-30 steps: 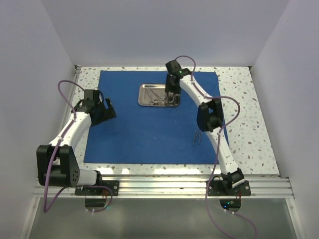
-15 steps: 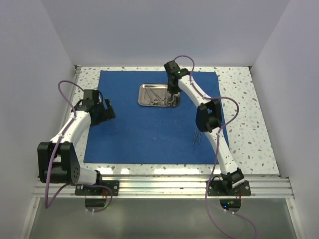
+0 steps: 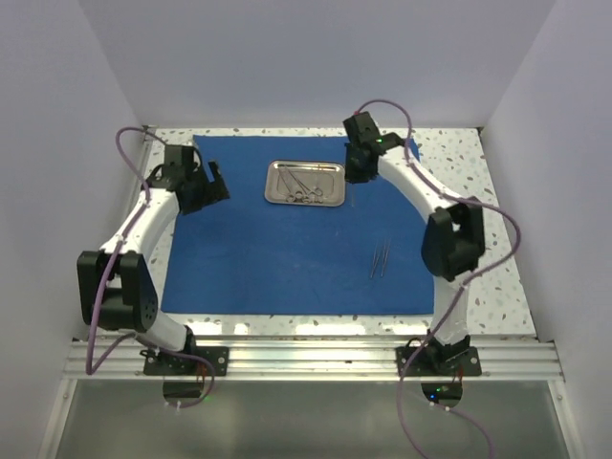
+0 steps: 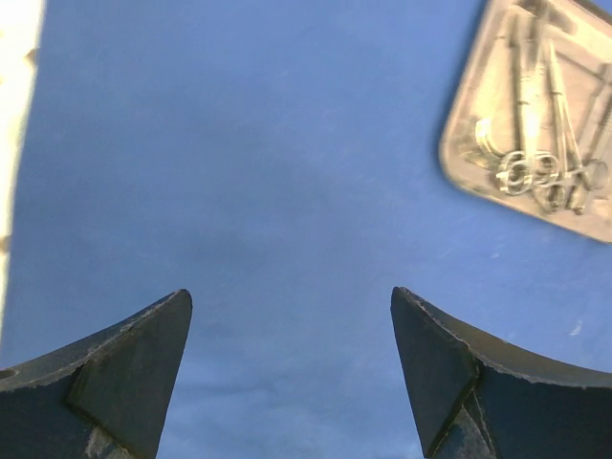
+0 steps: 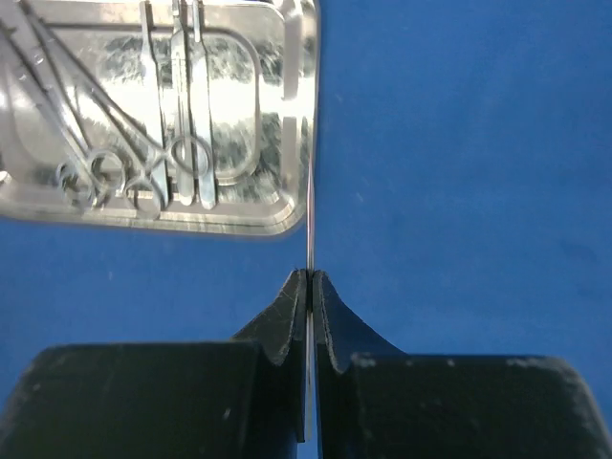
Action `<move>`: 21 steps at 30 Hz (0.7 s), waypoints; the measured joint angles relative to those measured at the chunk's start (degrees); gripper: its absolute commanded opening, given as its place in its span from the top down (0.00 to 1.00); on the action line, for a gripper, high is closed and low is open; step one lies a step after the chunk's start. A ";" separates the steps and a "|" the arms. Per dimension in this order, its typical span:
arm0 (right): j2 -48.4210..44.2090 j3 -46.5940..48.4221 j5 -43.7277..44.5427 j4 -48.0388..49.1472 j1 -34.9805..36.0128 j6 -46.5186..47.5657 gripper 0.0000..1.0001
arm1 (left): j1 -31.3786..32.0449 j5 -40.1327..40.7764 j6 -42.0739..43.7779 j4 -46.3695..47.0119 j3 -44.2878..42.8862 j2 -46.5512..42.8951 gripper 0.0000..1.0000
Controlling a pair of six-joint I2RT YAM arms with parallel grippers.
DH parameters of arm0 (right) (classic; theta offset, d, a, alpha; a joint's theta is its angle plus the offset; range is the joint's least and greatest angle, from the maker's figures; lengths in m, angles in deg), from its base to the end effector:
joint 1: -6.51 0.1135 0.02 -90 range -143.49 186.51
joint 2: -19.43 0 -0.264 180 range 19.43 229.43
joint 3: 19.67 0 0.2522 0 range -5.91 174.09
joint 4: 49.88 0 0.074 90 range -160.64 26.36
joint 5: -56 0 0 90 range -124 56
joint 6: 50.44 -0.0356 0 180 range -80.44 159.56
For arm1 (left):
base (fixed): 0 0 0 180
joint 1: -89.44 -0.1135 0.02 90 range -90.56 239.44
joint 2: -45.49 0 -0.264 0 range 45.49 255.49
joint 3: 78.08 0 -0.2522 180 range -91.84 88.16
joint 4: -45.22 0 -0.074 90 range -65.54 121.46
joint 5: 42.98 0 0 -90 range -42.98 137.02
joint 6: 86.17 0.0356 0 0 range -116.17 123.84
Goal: Open and lay out the surgical kit
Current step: Pick up the medical item from the container, then place the medical item in the surgical kit.
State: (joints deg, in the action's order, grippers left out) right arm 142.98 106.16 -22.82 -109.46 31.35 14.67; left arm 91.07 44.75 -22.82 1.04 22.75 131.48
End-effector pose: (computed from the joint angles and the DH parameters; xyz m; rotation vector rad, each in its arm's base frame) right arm 0.4355 0.1940 0.2519 0.0741 2.5432 0.0879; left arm 0.3207 -0.0105 0.2618 -0.5198 2.4232 -0.2620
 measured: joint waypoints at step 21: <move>-40.76 -50.60 3.04 3.13 -0.72 -2.93 0.07 | 15.63 -0.17 -8.31 -4.15 -46.49 40.46 0.17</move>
State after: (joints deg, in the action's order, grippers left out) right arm 102.22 55.56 -19.78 -106.34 30.63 11.74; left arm 106.70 44.58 -31.13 -3.11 -23.74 171.94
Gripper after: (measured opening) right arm 0.841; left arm 0.843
